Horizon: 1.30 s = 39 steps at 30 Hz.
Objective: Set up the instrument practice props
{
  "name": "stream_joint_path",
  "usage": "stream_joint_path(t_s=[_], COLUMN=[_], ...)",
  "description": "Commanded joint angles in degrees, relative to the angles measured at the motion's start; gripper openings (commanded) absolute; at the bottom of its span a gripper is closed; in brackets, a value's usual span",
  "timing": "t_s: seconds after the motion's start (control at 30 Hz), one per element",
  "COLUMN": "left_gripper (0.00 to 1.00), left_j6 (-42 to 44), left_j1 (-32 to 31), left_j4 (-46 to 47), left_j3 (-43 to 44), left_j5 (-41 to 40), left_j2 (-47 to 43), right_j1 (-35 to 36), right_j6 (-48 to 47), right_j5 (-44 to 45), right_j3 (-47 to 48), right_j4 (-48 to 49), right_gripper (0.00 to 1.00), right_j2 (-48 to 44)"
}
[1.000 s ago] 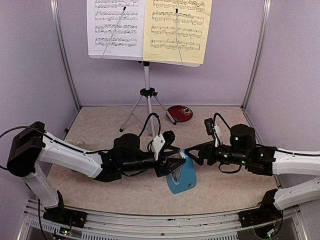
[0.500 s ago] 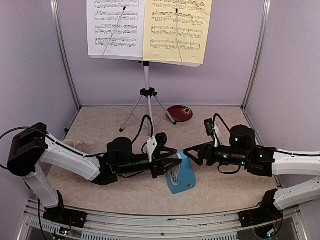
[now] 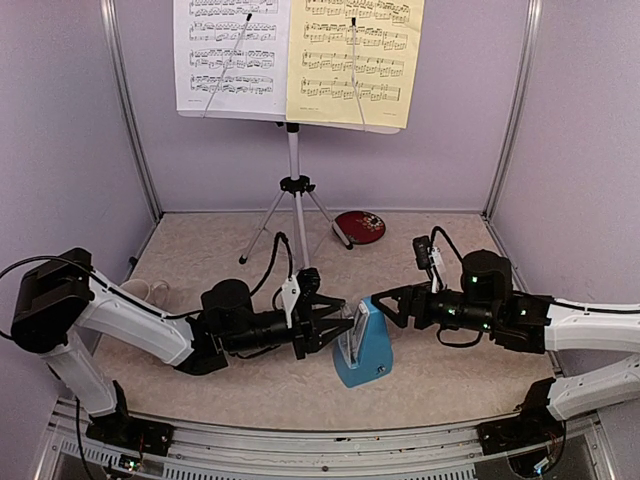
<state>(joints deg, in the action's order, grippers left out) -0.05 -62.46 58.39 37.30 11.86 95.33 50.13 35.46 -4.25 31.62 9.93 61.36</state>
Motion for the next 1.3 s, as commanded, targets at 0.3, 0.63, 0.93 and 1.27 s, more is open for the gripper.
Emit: stream_joint_path(t_s=[0.3,0.63,0.93,1.27], left_gripper=[0.23,0.24,0.24,0.31], left_j6=[-4.8,-12.6,-13.8,-11.4], left_j1=[1.7,8.7,15.1,18.9], left_j4=[-26.8,-55.6,-64.5,-63.6], left_j3=[-7.3,-4.0,5.3,13.8], left_j5=[-9.4,-16.0,-18.9,-16.4], left_j2=[-24.4,-29.3,-16.9,3.7], right_j1=[-0.4,-0.3,-0.4,-0.4], right_j6=[-4.8,-7.9,-7.4,-3.2], right_j5=[-0.4,-3.6,-3.7,-0.9], right_j3=[-1.9,4.3,6.5,-2.3], right_j4=[-6.6,-3.0,-4.1,-12.0], right_gripper=[0.86,0.95,0.99,0.91], right_j2=[0.1,2.7,-0.1,-11.2])
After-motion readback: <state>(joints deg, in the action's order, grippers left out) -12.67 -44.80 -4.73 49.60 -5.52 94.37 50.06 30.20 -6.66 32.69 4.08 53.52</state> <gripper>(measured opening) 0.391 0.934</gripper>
